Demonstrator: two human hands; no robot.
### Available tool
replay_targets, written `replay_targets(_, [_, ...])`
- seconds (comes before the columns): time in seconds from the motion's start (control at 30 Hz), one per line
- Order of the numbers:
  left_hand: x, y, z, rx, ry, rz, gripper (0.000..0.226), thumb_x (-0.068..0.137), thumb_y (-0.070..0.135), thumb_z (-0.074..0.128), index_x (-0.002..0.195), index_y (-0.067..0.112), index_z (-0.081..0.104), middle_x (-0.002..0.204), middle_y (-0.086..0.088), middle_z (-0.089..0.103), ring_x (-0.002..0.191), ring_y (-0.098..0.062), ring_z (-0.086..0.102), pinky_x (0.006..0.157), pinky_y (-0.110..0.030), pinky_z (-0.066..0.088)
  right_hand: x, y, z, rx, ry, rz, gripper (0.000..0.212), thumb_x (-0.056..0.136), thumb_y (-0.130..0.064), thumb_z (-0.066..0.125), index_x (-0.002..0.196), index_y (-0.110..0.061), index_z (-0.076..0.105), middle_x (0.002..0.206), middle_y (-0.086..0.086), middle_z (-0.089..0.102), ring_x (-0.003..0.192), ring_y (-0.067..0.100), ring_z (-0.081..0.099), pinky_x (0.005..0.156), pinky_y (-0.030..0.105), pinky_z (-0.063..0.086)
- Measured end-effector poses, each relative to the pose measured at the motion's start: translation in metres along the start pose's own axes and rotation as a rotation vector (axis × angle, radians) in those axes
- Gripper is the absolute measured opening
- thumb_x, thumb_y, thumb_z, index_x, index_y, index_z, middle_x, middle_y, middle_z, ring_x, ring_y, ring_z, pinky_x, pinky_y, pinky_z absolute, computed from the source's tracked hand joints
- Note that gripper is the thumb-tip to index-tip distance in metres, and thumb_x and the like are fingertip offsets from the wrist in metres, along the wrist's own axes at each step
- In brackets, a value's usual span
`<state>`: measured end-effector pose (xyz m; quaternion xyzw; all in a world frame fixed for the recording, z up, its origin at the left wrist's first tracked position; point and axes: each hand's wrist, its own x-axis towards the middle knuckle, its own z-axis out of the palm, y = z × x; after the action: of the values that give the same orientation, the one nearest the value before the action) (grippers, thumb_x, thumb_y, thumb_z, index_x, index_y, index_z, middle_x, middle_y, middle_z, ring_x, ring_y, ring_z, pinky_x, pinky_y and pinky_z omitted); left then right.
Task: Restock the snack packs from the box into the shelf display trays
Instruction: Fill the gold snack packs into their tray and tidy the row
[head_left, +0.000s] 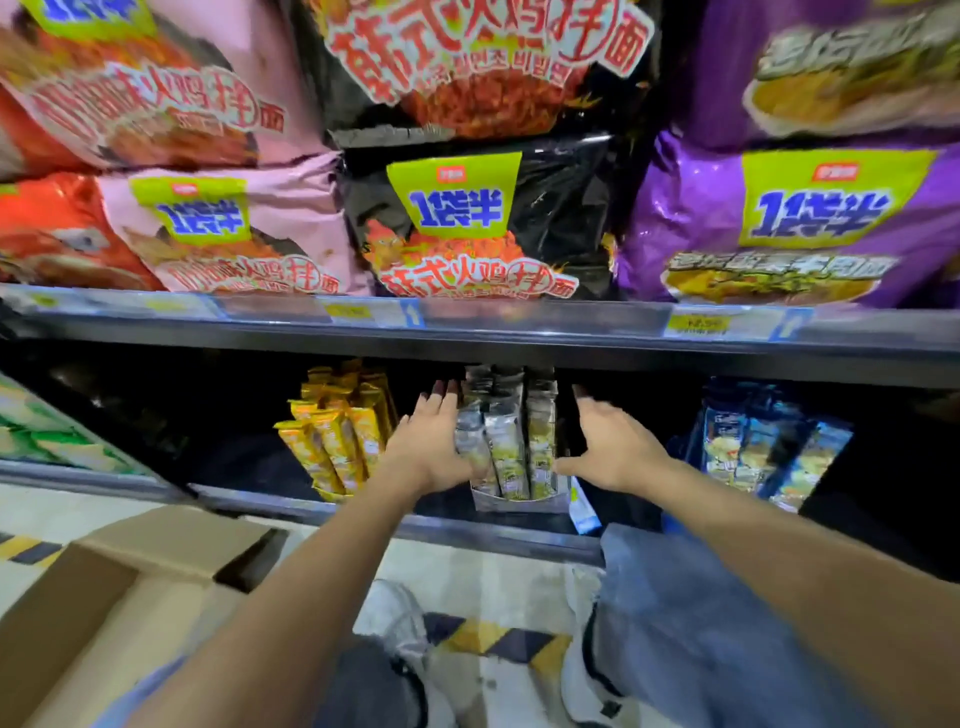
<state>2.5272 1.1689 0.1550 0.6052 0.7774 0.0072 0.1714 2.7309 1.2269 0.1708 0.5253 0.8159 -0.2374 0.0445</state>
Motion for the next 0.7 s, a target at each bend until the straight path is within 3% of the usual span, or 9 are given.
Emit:
replay_targets(0.07, [0.021,-0.013,0.015,-0.100,-0.044,-0.039,0.123,0.068,0.054,0.075,0.150,0.012,-0.006,0.160,-0.007,0.003,0.147,-0.026,0.007,0.118,-0.040,0.021,0.024,0.006,0.011,0.012,-0.096,0.035,0.077,0.076,-0.051,0.069,0.131,-0.006,0.039,0.111,0.012,0.056,0.105,0.029,0.054,0.085,0.038,0.047])
replay_targets(0.13, [0.040,-0.026,0.031,-0.215,-0.099,-0.069,0.132,0.063,0.053,0.080,0.151,0.014,-0.010,0.159,-0.009,0.009,0.146,-0.025,0.013,0.117,-0.036,0.023,0.048,0.011,0.024,0.034,-0.195,0.061,0.064,0.077,-0.051,0.070,0.120,-0.009,0.048,0.099,0.006,0.054,0.095,0.025,0.054,0.076,0.034,0.044])
replay_targets(0.2, [0.057,-0.037,0.045,-0.318,-0.123,-0.083,0.139,0.059,0.051,0.083,0.149,0.015,-0.016,0.155,-0.011,0.022,0.141,-0.025,0.026,0.113,-0.033,0.029,0.069,0.014,0.037,0.098,-0.252,0.076,0.050,0.079,-0.050,0.068,0.111,-0.014,0.056,0.102,-0.001,0.053,0.103,0.022,0.055,0.077,0.029,0.040])
replay_targets(0.27, [0.073,-0.048,0.060,-0.370,-0.118,-0.070,0.139,0.057,0.048,0.085,0.150,0.012,-0.011,0.143,-0.006,0.042,0.130,-0.023,0.042,0.106,-0.031,0.037,0.087,0.017,0.049,0.173,-0.306,0.108,0.051,0.078,-0.053,0.066,0.116,-0.018,0.061,0.113,-0.005,0.057,0.111,0.019,0.055,0.080,0.026,0.039])
replay_targets(0.33, [0.085,-0.057,0.074,-0.400,-0.124,-0.044,0.126,0.055,0.046,0.087,0.151,0.012,0.013,0.129,0.001,0.055,0.119,-0.017,0.052,0.101,-0.032,0.042,0.104,0.022,0.061,0.240,-0.374,0.146,0.064,0.075,-0.056,0.067,0.124,-0.016,0.058,0.127,-0.001,0.052,0.121,0.019,0.050,0.085,0.024,0.037])
replay_targets(0.4, [0.092,-0.059,0.083,-0.399,-0.161,-0.015,0.096,0.050,0.046,0.088,0.134,0.018,0.050,0.120,0.006,0.061,0.115,-0.014,0.056,0.100,-0.032,0.044,0.121,0.028,0.072,0.377,-0.389,0.135,0.094,0.061,-0.057,0.079,0.137,-0.012,0.046,0.140,-0.001,0.044,0.128,0.016,0.044,0.101,0.025,0.037])
replay_targets(0.5, [0.104,-0.058,0.096,-0.440,-0.251,-0.048,0.082,0.044,0.051,0.089,0.113,0.018,0.062,0.110,0.011,0.062,0.107,-0.009,0.056,0.100,-0.028,0.044,0.137,0.039,0.082,0.467,-0.364,0.116,0.115,0.048,-0.054,0.087,0.142,-0.013,0.035,0.146,-0.003,0.037,0.134,0.016,0.038,0.111,0.031,0.033])
replay_targets(0.6, [0.117,-0.057,0.107,-0.499,-0.299,-0.051,0.107,0.029,0.069,0.085,0.119,0.017,0.059,0.117,0.005,0.063,0.112,-0.014,0.057,0.102,-0.035,0.044,0.138,0.033,0.080,0.430,-0.633,0.117,0.080,0.074,-0.049,0.068,0.142,-0.016,0.040,0.155,-0.002,0.024,0.143,0.013,0.021,0.113,0.027,0.016])
replay_targets(0.7, [0.116,-0.046,0.100,-0.555,-0.363,-0.056,0.067,0.057,0.029,0.091,0.114,0.010,0.060,0.119,-0.002,0.064,0.112,-0.020,0.059,0.102,-0.041,0.045,0.140,0.030,0.083,0.440,-0.691,0.105,0.056,0.088,-0.040,0.056,0.138,-0.018,0.046,0.155,0.000,0.026,0.144,0.014,0.019,0.114,0.026,0.012])
